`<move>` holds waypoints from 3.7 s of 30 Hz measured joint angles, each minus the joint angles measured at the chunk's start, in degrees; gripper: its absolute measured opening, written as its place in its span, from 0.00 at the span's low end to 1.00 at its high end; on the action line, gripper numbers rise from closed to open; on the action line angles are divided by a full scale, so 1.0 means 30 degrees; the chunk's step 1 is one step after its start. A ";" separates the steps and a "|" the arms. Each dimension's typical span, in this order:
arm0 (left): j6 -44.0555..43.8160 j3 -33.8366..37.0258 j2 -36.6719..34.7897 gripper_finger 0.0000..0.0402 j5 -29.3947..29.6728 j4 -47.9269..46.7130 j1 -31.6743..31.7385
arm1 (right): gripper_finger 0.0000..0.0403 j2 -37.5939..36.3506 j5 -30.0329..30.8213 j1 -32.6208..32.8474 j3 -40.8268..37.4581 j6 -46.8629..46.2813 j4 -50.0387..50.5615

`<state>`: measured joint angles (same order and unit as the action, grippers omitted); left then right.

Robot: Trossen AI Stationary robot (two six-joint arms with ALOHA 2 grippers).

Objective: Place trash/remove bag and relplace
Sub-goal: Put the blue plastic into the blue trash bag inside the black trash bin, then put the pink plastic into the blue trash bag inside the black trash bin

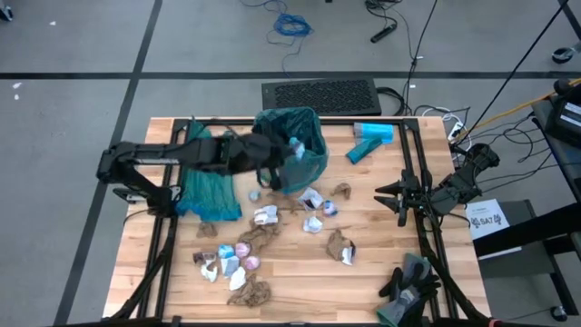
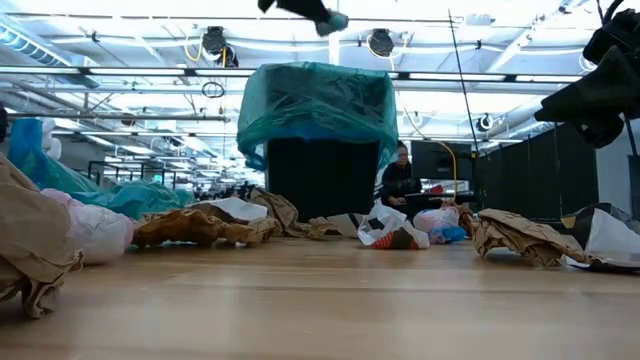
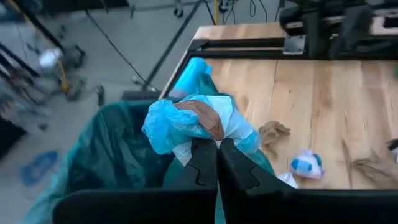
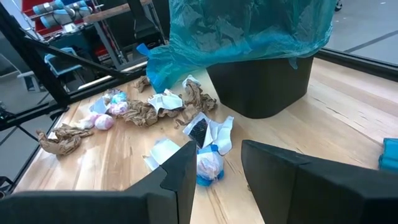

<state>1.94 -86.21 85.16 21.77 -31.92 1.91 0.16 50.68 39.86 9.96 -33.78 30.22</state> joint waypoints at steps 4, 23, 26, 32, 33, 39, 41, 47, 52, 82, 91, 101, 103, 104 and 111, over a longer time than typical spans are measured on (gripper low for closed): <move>-0.0951 0.0000 0.0003 0.00 -0.2286 0.0086 0.1813 | 0.30 0.0000 -0.0002 0.0000 0.0000 0.0000 0.0000; -0.6073 0.0000 0.0003 0.25 -0.4607 -0.0372 0.5457 | 0.30 0.0000 0.0000 -0.0002 0.0000 0.0000 0.0000; -0.6531 0.0000 -0.0079 0.27 -0.6813 -0.0426 0.5032 | 0.30 0.0000 0.0000 0.0001 0.0000 0.0000 -0.0002; -0.6862 0.0000 -0.1249 0.28 -0.5753 -0.3202 0.2330 | 0.30 0.0000 0.0000 0.0005 0.0000 0.0000 -0.0007; -0.7151 0.0000 -0.1540 0.28 -0.5381 -0.3991 0.1819 | 0.30 0.0000 0.0000 0.0003 0.0000 0.0000 0.0000; -0.9174 0.0000 -0.2814 0.28 -0.4073 -0.7693 -0.1999 | 0.30 0.0000 -0.0001 0.0004 0.0000 0.0000 0.0000; -0.9841 0.0000 -0.2878 0.28 -0.3698 -0.8635 -0.3328 | 0.30 0.0000 -0.0003 0.0002 0.0000 0.0000 -0.0001; -1.0643 0.0708 -0.2185 0.28 -0.3464 -1.1109 -0.6540 | 0.30 0.0000 -0.0002 0.0003 0.0000 0.0000 -0.0002; -1.2056 0.2447 -0.1333 0.28 -0.3487 -1.1267 -0.8359 | 0.30 0.0000 0.0000 -0.0001 0.0000 0.0000 0.0000; -1.2024 0.7919 0.4681 0.28 -0.5606 -0.1330 -1.1897 | 0.30 0.0007 0.0000 -0.0002 0.0000 -0.0007 0.0000; -1.2038 0.7832 0.6475 0.17 -0.5381 0.0798 -1.1799 | 0.30 0.0007 0.0000 -0.0002 0.0000 0.0000 0.0000; -1.3057 0.7376 0.6254 0.01 -0.5143 0.0790 -1.1358 | 0.30 0.0007 -0.0006 -0.0002 0.0000 0.0000 0.0000; -1.3058 0.6994 0.5998 0.01 -0.4960 0.0806 -1.1236 | 0.30 0.0007 0.0000 0.0000 0.0000 0.0000 -0.0007; -1.3061 0.6759 0.5875 0.01 -0.4958 0.0759 -1.1162 | 0.30 0.0007 0.0000 -0.0002 0.0000 0.0000 0.0002; -1.3046 0.4311 0.5659 0.00 -0.5863 -0.0757 -0.9997 | 0.30 0.0007 -0.0007 0.0004 0.0000 0.0000 -0.0006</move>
<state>-37.20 -73.28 102.13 4.18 -34.19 -28.08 0.19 50.65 39.88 9.96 -33.78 30.20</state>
